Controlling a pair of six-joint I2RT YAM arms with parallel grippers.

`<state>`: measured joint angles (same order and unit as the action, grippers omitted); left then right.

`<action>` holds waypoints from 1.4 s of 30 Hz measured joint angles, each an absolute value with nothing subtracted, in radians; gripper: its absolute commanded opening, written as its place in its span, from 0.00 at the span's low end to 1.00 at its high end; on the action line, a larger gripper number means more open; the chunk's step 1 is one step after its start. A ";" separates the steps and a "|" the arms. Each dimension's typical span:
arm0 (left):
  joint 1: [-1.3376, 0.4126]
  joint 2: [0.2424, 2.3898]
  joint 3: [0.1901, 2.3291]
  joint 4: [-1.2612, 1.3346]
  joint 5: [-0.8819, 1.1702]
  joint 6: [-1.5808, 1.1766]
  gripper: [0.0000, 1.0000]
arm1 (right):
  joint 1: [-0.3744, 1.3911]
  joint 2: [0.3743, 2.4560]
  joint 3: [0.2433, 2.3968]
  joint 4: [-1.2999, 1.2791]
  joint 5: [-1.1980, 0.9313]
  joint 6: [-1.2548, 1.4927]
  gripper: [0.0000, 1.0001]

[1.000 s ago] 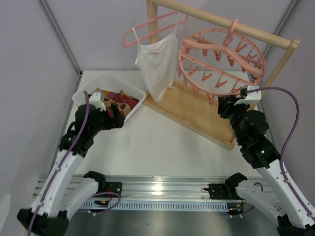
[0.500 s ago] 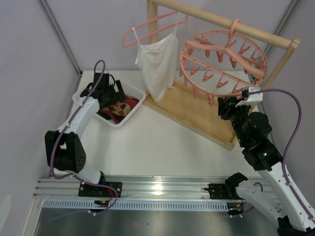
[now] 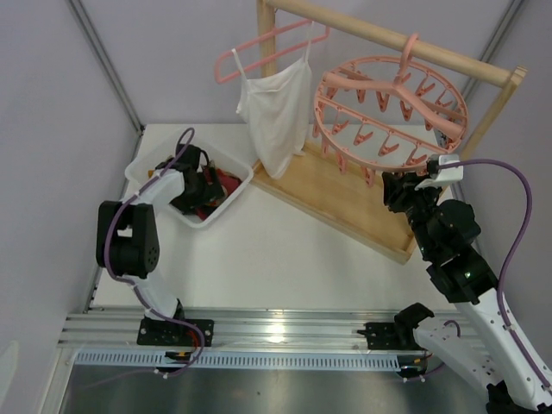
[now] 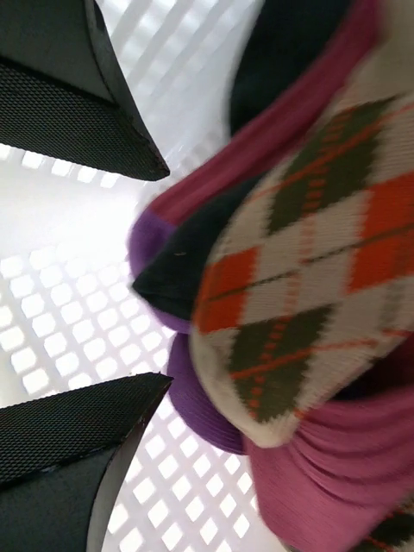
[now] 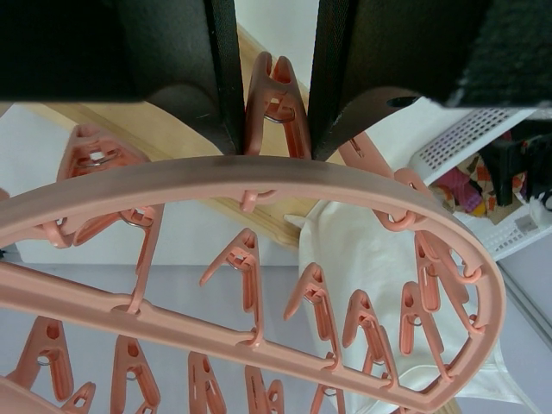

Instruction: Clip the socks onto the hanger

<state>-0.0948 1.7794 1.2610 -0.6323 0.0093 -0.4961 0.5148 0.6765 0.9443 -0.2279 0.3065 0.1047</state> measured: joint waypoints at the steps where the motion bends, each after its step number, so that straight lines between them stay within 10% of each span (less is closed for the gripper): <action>1: -0.095 1.748 1.219 -0.637 0.012 -0.498 0.95 | 0.515 0.677 0.944 -0.228 0.307 0.105 0.00; 16: -0.016 1.427 1.061 -0.743 -0.101 -0.490 0.97 | 0.515 0.678 0.944 -0.230 0.275 0.105 0.00; 29: 0.033 1.807 1.466 -0.733 -0.123 -0.510 0.88 | 0.515 0.684 0.944 -0.229 0.231 0.112 0.00; 42: 0.041 1.928 1.392 -0.769 -0.039 -0.515 0.20 | 0.515 0.681 0.933 -0.227 0.227 0.111 0.00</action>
